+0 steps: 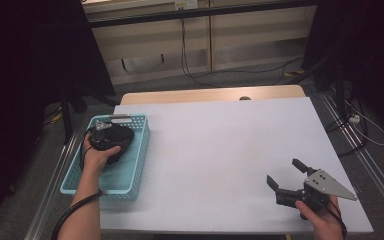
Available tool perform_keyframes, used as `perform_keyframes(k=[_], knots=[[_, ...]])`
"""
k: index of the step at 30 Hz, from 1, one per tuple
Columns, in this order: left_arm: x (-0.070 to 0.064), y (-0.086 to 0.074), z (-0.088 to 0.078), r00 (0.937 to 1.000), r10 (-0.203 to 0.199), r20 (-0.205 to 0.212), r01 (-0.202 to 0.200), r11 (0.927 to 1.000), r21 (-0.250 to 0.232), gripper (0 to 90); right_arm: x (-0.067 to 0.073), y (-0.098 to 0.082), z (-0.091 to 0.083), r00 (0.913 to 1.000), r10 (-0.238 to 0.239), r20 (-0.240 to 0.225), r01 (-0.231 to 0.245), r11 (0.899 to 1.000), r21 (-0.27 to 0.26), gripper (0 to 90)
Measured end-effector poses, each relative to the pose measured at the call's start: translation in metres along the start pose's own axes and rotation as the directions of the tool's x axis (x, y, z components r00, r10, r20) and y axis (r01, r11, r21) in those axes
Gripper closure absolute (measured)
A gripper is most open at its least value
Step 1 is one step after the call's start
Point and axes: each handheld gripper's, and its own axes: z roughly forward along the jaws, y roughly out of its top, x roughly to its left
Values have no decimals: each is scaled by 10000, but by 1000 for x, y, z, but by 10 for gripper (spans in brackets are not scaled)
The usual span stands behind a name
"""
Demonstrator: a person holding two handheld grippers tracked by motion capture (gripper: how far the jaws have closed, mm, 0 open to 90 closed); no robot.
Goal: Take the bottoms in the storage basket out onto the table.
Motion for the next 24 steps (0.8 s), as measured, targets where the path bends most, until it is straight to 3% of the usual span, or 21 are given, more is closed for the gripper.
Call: perform_keyframes(k=[3,4,9,15,16,17,18,21,22,24], knots=[[0,-1,1,10000,-78,-3,78,10000,-30,0,0,0,0,10000,31,-7,-31,10000,-8,21],[0,-2,2,9993,-374,-14,374,9993,-98,0,0,0,-1,10000,22,-11,-22,10000,-6,21],[0,-2,2,9984,-564,-30,564,9984,-15,0,0,0,0,10000,13,-39,-13,10000,4,21],[-6,0,3,9994,-357,34,355,9979,533,0,0,0,-1,10000,11,-32,-11,10000,8,21],[-8,1,3,10000,2,94,-10,9969,781,0,0,0,0,10000,8,-18,-8,10000,5,21],[-8,1,3,10000,2,94,-10,9969,781,0,0,0,0,10000,8,-18,-8,10000,5,21],[-12,2,4,9998,189,-68,-181,9949,988,0,0,0,0,10000,11,-11,-11,10000,8,21],[-15,4,5,9996,140,-249,-109,9928,1195,10,0,0,0,10000,15,-7,-15,10000,10,22],[-17,6,6,9987,167,-492,-102,9916,1288,27,0,0,-1,10000,25,3,-25,10000,4,22],[-17,7,5,9982,184,-564,-105,9906,1362,73,0,0,-1,10000,35,11,-35,10000,-9,21]])
